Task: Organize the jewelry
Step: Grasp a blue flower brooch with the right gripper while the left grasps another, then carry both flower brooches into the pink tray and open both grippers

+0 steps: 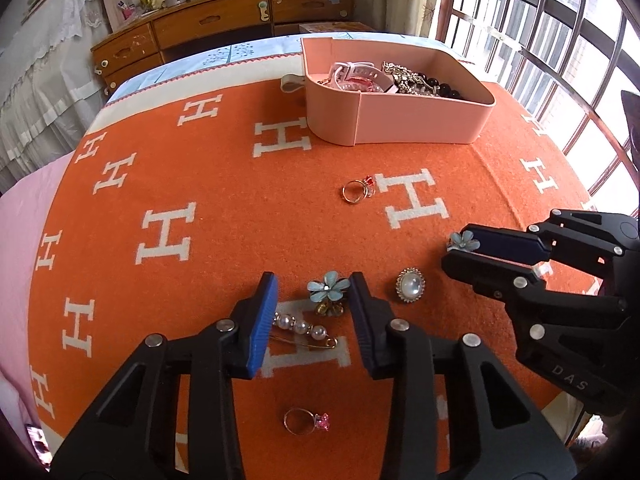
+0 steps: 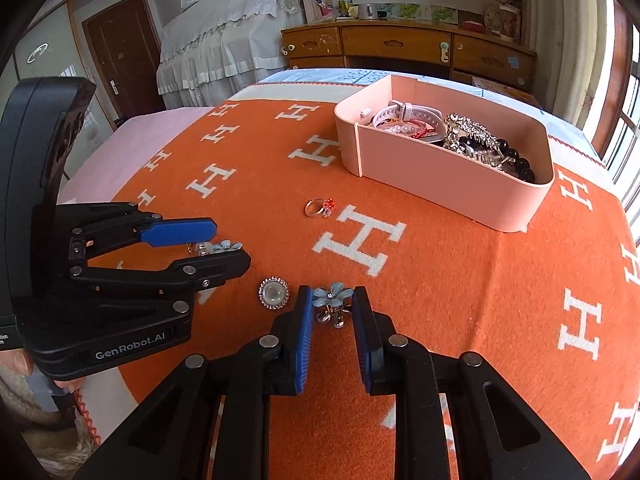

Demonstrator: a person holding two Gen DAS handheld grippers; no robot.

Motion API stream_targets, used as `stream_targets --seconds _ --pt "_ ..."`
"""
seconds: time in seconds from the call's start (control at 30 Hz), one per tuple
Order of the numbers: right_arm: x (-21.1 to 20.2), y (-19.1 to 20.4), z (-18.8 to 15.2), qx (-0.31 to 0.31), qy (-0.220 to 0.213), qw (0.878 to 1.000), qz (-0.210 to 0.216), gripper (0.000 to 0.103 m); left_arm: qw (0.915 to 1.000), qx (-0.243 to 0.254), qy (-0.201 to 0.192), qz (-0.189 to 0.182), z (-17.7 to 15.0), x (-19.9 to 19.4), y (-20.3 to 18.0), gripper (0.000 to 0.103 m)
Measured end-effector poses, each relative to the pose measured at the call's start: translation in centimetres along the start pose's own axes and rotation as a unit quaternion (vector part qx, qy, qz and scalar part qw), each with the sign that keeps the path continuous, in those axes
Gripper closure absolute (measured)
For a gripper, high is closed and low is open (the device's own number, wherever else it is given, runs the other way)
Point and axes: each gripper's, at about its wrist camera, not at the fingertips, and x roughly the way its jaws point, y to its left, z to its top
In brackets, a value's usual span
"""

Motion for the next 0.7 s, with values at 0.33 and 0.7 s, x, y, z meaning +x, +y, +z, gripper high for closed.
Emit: stream_targets --seconds 0.33,0.7 --pt "-0.2 0.0 0.1 0.002 0.000 1.000 0.001 0.084 0.9997 -0.015 -0.003 -0.018 0.2 -0.3 0.4 0.086" --pt "-2.8 0.8 1.5 0.006 -0.023 1.000 0.006 0.084 0.9975 -0.025 -0.033 -0.056 1.6 -4.1 0.6 0.086"
